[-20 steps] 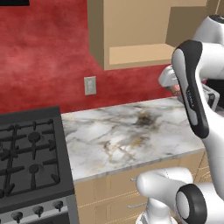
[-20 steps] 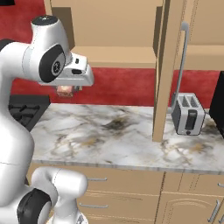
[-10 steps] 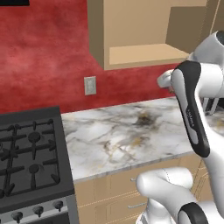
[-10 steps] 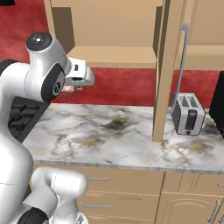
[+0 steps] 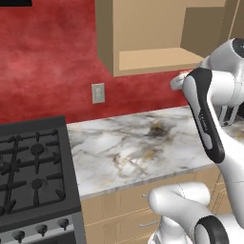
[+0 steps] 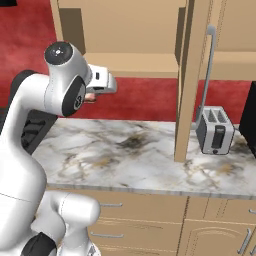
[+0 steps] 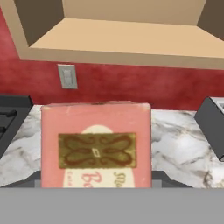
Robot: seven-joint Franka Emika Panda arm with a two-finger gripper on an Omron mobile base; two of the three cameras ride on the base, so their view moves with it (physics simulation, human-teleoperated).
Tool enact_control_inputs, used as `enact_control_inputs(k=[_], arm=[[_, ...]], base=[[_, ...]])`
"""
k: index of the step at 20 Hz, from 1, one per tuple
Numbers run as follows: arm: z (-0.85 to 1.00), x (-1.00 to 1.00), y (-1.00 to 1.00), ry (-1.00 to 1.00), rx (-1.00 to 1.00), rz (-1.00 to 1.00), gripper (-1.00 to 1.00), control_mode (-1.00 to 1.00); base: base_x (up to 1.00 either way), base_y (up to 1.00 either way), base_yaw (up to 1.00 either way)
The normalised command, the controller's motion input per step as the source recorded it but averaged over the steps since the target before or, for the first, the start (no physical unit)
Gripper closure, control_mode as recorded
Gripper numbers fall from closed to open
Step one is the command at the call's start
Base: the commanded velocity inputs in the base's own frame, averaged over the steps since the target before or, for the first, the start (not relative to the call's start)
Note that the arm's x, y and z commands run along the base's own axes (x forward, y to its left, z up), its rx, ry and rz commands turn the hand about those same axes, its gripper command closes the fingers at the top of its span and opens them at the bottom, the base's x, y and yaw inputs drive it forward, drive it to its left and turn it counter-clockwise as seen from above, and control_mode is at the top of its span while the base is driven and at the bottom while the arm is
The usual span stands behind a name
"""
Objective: Pick up the sponge and bar soap from the sink, and place them back in the cabinet, and close the cabinet door.
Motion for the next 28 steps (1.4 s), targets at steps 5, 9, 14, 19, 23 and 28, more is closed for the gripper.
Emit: enact_control_inputs(k=[5,9,14,19,23,28], arm=[[0.35,0.16,-0.1,0.0,0.01,0.0,1.0,-1.0],[0.29,0.1,-0.02,0.0,0.0,0.0,1.0,-1.0],[0.14,0.28,0.0,-0.03,0.0,0.0,1.0,-1.0],[0.04,0.37,0.0,-0.09,0.0,0.0,1.0,-1.0],[0.0,0.3,0.0,-0.1,0.0,0.0,1.0,-1.0],[0.0,0.31,0.0,-0.09,0.0,0.0,1.0,-1.0]], base=[[0.0,0.0,0.0],[0.0,0.0,0.0],[0.0,0.0,0.0],[0.0,0.0,0.0],[0.0,0.0,0.0],[0.0,0.0,0.0]])
